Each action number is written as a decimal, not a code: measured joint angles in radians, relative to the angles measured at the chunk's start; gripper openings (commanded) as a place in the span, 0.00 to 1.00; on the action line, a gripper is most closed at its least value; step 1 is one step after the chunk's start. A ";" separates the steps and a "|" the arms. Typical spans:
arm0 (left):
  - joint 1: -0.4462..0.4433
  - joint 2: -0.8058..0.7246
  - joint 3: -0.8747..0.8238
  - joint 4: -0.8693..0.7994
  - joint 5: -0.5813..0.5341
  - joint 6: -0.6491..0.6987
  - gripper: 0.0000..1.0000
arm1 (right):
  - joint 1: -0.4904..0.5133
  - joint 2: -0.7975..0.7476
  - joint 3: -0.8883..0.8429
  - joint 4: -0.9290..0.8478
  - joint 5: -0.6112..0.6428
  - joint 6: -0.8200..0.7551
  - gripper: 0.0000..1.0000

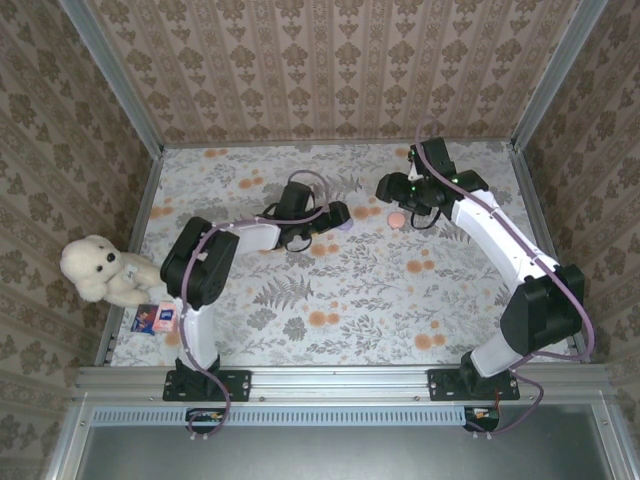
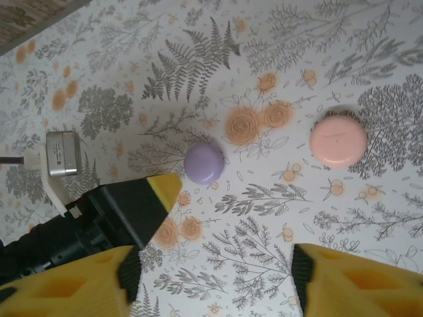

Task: Insert wireless bluetooth earbuds into charging case

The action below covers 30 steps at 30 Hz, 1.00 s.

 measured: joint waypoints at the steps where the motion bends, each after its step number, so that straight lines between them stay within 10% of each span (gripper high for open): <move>1: 0.012 -0.023 -0.013 -0.023 -0.009 0.011 1.00 | -0.002 -0.006 0.003 -0.002 0.002 0.002 1.00; 13: 0.080 -0.464 -0.039 -0.249 -0.309 0.393 1.00 | -0.023 -0.095 -0.005 0.014 0.294 -0.075 1.00; 21: 0.130 -0.672 -0.295 -0.055 -0.483 0.784 1.00 | -0.054 -0.127 -0.222 0.276 0.605 -0.310 1.00; 30: 0.384 -0.755 -0.565 0.185 -0.492 0.898 1.00 | -0.113 -0.080 -0.579 0.645 0.702 -0.489 1.00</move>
